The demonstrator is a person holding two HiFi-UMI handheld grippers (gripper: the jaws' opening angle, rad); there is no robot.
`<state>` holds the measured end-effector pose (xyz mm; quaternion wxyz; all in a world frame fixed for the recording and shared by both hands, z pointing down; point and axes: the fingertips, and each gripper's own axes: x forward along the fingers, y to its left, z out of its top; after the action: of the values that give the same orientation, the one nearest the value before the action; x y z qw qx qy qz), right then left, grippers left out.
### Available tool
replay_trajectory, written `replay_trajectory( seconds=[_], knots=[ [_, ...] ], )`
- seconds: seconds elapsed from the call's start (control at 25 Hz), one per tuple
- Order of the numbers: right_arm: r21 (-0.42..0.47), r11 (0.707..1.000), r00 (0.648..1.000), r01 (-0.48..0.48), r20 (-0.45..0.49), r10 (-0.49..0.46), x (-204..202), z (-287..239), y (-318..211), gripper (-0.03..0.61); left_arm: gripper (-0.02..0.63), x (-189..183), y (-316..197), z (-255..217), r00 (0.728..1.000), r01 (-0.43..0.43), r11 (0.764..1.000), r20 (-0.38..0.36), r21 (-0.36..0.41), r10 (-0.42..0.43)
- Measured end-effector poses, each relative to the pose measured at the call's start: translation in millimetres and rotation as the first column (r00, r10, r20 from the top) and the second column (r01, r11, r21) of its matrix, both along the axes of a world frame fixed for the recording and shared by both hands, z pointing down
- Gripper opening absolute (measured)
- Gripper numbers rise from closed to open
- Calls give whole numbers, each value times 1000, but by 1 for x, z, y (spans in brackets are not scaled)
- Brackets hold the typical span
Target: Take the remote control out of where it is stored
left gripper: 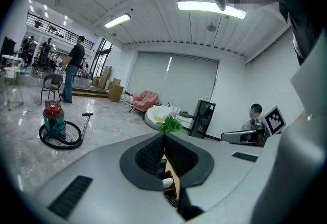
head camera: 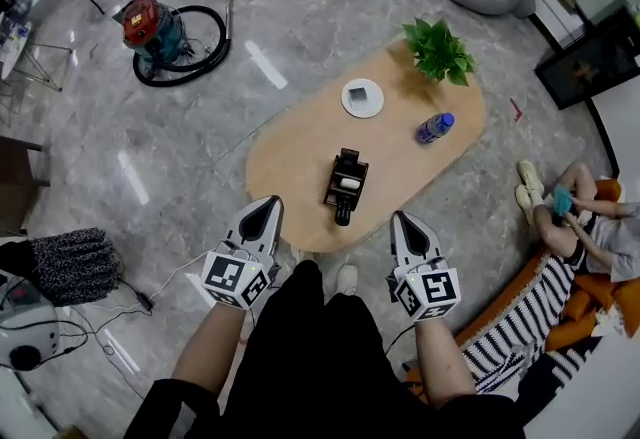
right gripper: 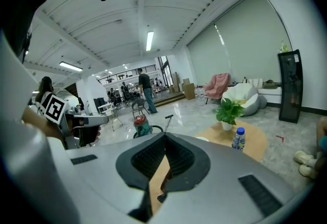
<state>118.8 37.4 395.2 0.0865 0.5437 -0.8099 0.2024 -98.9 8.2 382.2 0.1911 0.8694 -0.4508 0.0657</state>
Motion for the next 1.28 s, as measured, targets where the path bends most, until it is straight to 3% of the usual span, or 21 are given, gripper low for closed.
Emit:
replay_trajectory(
  seconds=[0.24,0.4,0.72,0.84,1.08,1.28],
  knots=[
    [-70,991,990,111,-84,-116,-27,45,8,13,6,-3,6,30,1000,-15,999,15,-49,15],
    [-152,967,964,204,-142,-225,-47,84,18,94,6,-9,13,47,1000,-8,996,21,-86,10],
    [-281,881,850,381,-269,-453,-81,161,33,171,6,-34,30,73,998,47,990,37,-134,-42],
    [-306,850,777,428,-356,-519,-91,187,33,179,6,-44,36,81,997,68,987,45,-147,-62],
    [-383,770,559,511,-532,-636,-98,251,41,196,6,-62,54,99,993,112,979,45,-173,-106],
    [-408,741,469,534,-586,-661,-101,284,43,196,6,-73,66,115,988,152,969,39,-197,-147]
  ],
)
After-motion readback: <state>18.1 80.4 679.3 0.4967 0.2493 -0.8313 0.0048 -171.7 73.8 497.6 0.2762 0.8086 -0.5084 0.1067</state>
